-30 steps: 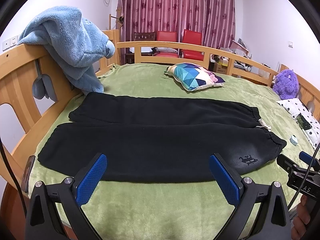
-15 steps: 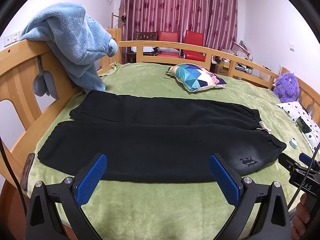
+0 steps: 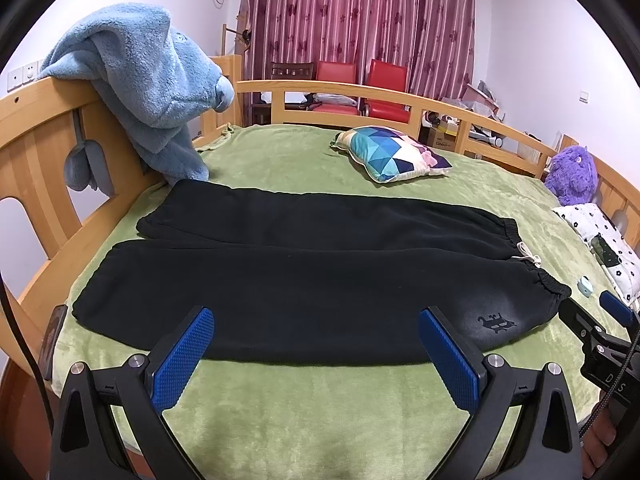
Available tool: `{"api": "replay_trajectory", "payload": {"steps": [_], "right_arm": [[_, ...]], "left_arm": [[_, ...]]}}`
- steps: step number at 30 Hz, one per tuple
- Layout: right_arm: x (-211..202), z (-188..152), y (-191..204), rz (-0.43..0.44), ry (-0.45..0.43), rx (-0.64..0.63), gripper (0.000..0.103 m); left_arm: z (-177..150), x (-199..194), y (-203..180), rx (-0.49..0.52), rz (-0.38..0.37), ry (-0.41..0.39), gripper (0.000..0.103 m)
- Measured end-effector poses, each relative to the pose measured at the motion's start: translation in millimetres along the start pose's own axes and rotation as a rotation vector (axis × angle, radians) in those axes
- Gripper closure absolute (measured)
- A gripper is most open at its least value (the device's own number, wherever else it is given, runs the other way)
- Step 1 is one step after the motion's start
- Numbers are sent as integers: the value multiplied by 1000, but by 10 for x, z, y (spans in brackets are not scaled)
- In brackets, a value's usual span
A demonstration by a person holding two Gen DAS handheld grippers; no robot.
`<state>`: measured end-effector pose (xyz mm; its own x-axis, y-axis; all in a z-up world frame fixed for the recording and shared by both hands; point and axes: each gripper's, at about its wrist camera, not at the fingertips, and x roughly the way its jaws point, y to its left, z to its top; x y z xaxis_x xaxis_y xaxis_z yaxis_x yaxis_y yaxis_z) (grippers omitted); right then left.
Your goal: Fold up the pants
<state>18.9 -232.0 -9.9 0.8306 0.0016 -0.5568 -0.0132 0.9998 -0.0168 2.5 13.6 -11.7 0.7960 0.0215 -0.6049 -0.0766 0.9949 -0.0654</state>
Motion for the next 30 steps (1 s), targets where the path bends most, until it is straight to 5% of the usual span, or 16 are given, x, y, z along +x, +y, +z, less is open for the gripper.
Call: {"api": "replay_trajectory", "payload": {"steps": [21, 30], "right_arm": [[93, -76, -110, 37, 10, 86, 3], [268, -84, -162, 62, 68, 120, 21]], "left_arm": [[7, 103, 40, -12, -2, 13, 0], [31, 264, 57, -41, -40, 24, 1]]}}
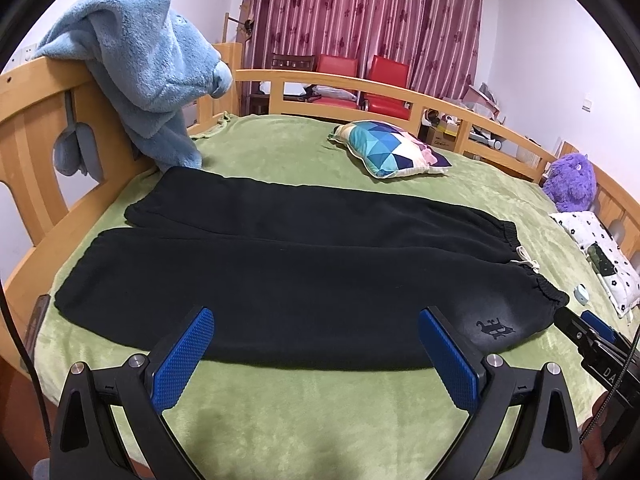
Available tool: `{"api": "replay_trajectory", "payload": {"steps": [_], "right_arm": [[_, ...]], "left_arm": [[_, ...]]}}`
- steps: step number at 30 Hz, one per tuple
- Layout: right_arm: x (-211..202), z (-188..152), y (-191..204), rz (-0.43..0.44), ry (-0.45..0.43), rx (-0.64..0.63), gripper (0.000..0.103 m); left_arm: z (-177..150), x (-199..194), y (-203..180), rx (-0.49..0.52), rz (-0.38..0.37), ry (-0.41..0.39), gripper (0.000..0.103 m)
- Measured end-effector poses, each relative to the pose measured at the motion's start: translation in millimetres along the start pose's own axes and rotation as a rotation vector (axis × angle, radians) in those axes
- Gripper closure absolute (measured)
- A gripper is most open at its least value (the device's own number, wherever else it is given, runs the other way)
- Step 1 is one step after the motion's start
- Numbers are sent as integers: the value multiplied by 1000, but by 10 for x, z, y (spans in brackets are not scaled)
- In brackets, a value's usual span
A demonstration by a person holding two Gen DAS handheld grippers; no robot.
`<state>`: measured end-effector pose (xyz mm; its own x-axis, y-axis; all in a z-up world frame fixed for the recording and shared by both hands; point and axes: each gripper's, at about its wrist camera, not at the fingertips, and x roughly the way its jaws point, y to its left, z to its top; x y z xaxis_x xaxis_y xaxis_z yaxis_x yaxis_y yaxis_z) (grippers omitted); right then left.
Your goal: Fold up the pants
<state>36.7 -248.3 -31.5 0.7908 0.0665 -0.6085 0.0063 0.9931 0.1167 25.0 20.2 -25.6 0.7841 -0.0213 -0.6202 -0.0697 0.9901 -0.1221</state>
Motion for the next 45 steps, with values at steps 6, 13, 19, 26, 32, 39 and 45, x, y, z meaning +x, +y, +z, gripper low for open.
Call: {"api": "replay_trajectory", "payload": {"steps": [6, 13, 19, 26, 32, 39, 45], "right_arm": [[259, -58, -131, 37, 60, 28, 24], [548, -155, -361, 3, 61, 110, 40], [816, -251, -554, -8, 120, 139, 54], [1116, -422, -792, -62, 189, 171, 54], [1272, -554, -1057, -88, 234, 239, 51], [1427, -633, -1181, -38, 227, 308, 49], [1534, -566, -1139, 47, 199, 357, 47]], "left_arm": [[-28, 234, 128, -28, -8, 47, 11], [-141, 533, 394, -61, -9, 116, 20], [-326, 764, 782, -150, 26, 153, 20], [-508, 1075, 1115, -236, 41, 205, 20], [-641, 1378, 1195, -311, 7, 273, 20], [-663, 1486, 1239, -354, 10, 242, 20], [-613, 1556, 1280, -396, 3, 205, 21]]}}
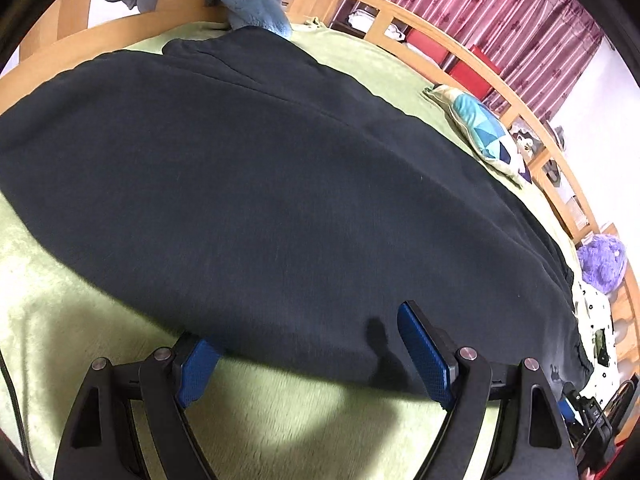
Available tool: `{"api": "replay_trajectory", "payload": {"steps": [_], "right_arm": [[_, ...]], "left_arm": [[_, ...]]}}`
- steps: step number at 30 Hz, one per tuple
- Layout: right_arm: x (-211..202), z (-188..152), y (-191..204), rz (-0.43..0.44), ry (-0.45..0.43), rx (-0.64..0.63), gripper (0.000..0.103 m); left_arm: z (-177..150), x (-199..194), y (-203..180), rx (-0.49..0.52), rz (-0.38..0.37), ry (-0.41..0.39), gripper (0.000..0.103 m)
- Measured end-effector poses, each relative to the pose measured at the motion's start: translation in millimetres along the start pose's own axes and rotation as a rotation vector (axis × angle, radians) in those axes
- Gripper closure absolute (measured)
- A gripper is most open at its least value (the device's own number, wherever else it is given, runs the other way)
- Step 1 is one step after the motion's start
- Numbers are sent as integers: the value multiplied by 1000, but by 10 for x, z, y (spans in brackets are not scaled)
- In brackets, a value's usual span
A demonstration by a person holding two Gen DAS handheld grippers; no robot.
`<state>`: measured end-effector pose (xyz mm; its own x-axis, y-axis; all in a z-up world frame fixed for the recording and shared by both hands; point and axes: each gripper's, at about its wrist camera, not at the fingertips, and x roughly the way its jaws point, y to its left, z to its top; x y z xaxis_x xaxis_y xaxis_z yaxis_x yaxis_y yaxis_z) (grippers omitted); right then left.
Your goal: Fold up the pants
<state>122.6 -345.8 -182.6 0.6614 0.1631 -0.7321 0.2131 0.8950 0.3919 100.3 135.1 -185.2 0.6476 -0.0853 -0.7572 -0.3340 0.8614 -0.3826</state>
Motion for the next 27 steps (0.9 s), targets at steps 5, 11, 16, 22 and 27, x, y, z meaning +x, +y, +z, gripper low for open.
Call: {"api": "replay_trajectory", "payload": {"steps": [5, 11, 16, 22, 27], "right_arm": [[99, 16, 103, 10, -1, -7, 42], [176, -8, 208, -44, -17, -32, 60], [120, 17, 280, -45, -67, -49, 88], [-109, 36, 479, -91, -126, -165, 89], [-322, 321, 560, -37, -135, -152, 90]], "left_arm": [[-6, 17, -20, 22, 37, -22, 38], [16, 11, 35, 20, 53, -28, 61], [71, -45, 59, 19, 36, -40, 87], [303, -331, -39, 55, -9, -104, 89], [639, -569, -255, 85, -39, -151, 89]]}}
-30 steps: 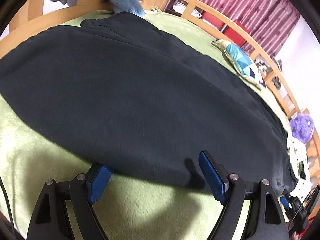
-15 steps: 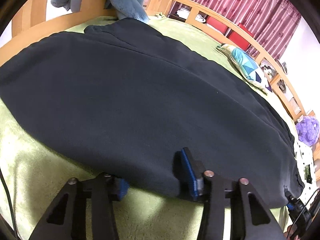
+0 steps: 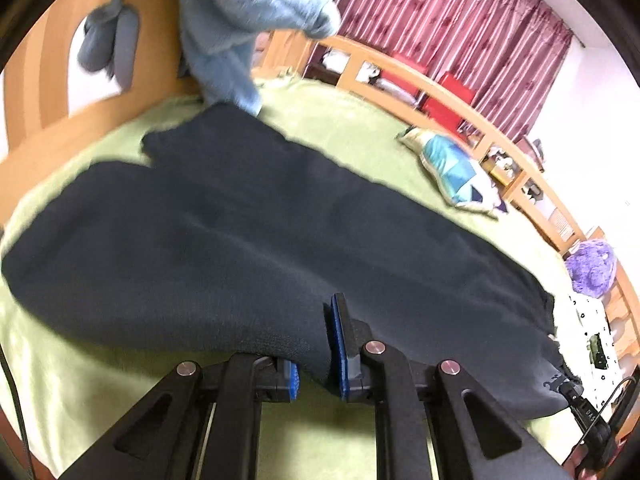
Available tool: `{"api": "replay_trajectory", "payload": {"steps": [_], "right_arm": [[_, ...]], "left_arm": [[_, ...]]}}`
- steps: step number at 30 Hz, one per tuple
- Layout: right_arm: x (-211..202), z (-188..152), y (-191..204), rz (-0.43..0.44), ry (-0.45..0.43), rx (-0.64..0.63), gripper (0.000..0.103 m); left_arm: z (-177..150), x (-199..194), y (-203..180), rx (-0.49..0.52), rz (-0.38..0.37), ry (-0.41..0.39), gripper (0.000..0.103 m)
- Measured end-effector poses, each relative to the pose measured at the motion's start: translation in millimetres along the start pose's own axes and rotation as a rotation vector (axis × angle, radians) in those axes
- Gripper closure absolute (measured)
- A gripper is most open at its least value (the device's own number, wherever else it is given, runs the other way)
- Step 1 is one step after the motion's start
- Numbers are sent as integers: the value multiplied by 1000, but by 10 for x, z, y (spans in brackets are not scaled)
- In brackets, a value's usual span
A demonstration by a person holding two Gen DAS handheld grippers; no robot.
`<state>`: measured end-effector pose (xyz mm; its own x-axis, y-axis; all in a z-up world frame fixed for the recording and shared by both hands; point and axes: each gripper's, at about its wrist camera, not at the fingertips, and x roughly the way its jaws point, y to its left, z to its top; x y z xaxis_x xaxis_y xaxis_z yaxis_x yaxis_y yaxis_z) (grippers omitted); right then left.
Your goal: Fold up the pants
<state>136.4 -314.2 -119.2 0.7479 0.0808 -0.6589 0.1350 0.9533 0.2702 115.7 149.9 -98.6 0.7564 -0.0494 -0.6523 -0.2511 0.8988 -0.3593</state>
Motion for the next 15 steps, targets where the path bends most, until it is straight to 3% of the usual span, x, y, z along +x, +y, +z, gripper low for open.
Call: {"api": "replay_trajectory", "payload": {"steps": [8, 15], "right_arm": [[-12, 719, 342, -32, -55, -140, 91], [315, 1259, 439, 7, -72, -123, 92]], "left_arm": [[599, 3, -438, 112, 20, -53, 89], [1025, 341, -681, 170, 49, -77, 89]]}}
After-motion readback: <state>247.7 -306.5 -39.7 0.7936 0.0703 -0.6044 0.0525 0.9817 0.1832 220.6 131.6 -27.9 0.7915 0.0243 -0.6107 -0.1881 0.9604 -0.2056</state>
